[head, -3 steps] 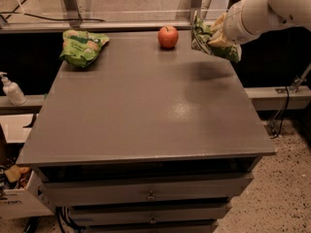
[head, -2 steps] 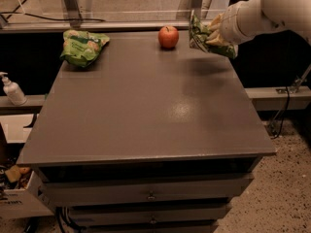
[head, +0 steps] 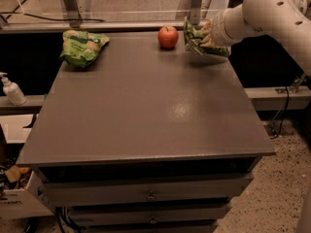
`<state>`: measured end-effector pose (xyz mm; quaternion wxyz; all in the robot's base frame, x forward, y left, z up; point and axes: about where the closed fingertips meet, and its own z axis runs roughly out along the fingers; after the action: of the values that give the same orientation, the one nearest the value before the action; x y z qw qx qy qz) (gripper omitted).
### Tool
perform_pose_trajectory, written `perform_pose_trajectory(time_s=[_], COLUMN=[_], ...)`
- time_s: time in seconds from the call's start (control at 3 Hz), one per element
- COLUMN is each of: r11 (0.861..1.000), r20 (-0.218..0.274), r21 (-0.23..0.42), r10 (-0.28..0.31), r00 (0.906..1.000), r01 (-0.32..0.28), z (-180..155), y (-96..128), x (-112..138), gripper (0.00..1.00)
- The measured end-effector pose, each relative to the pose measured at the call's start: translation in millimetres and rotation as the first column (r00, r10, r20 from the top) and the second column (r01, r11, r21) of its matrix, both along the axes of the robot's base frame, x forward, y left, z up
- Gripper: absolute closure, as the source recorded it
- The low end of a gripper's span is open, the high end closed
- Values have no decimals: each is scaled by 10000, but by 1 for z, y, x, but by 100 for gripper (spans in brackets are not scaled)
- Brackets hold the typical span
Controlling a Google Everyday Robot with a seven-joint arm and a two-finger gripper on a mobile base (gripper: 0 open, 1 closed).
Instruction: Move green jalapeno chip bag near apple
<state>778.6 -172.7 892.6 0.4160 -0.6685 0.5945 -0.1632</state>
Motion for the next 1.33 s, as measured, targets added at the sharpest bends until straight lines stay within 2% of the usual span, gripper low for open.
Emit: perform_pose_trajectory(time_s=[0.33, 0.67, 1.33], r11=[9995, 9985, 9978], r20=[-97, -364, -632], r21=[-296, -538, -627], r10=[97, 93, 175], r00=[9999, 9993, 9978], r01=[-100, -113, -215], z=[-17, -34, -45], y=[5, 9, 14], x=[17, 27, 32], gripper=[100, 82, 36])
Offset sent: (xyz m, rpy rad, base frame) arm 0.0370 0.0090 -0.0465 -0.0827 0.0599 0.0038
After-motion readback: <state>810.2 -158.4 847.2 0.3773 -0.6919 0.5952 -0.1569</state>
